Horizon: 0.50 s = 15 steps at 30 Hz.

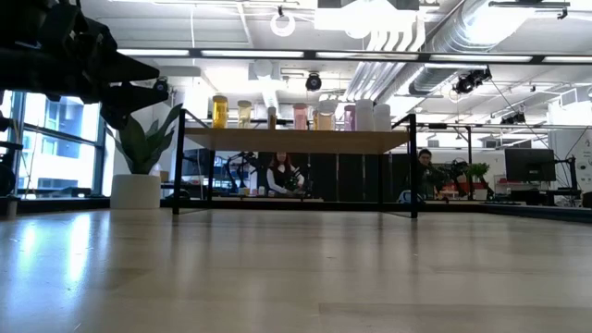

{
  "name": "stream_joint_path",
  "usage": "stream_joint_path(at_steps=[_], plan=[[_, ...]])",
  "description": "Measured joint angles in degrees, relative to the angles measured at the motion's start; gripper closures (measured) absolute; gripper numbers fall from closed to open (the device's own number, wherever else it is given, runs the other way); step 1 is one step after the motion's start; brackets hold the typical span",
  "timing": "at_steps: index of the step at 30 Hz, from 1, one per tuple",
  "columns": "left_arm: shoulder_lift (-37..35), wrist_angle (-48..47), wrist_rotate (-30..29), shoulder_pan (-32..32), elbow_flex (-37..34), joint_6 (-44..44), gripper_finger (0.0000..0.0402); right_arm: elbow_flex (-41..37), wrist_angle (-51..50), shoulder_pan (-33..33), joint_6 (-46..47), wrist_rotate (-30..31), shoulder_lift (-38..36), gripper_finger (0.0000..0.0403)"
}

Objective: Pick and place medicine bottles onto shelf by color
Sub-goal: Return to Home Position

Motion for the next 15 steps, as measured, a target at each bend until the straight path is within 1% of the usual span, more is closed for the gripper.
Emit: stream_joint_path(at_steps=[2,4,5,9,12,15], plan=[[0.00,-0.01,0.00,0.00,0.00,0.00,0.0177,-0.78,-3.22,1.31,2.14,3.79,-0.06,0.0179],[0.00,-0.01,0.00,0.00,0.00,0.00,0.0177,-4.39,-4.45,2.47,4.56,6.97,-1.13,0.0179],[0.00,-0.01,0.00,0.00,0.01,0.00,0.0177,-6.86,-4.25,2.82,5.58,7.53,-1.92,0.0179],[0.00,0.00,0.00,0.00,0.02,0.00,0.0177,-18.01,0.97,3.14,8.83,6.87,-7.21,0.0179],[0.00,0.02,0.00,0.00,0.02,0.00,0.0177,-26.28,6.55,2.93,9.98,6.23,-12.73,0.0179],[0.00,0.00,0.00,0.02,0.04,0.00,0.0177,-34.04,13.18,2.72,10.00,4.07,-18.94,0.0179]])
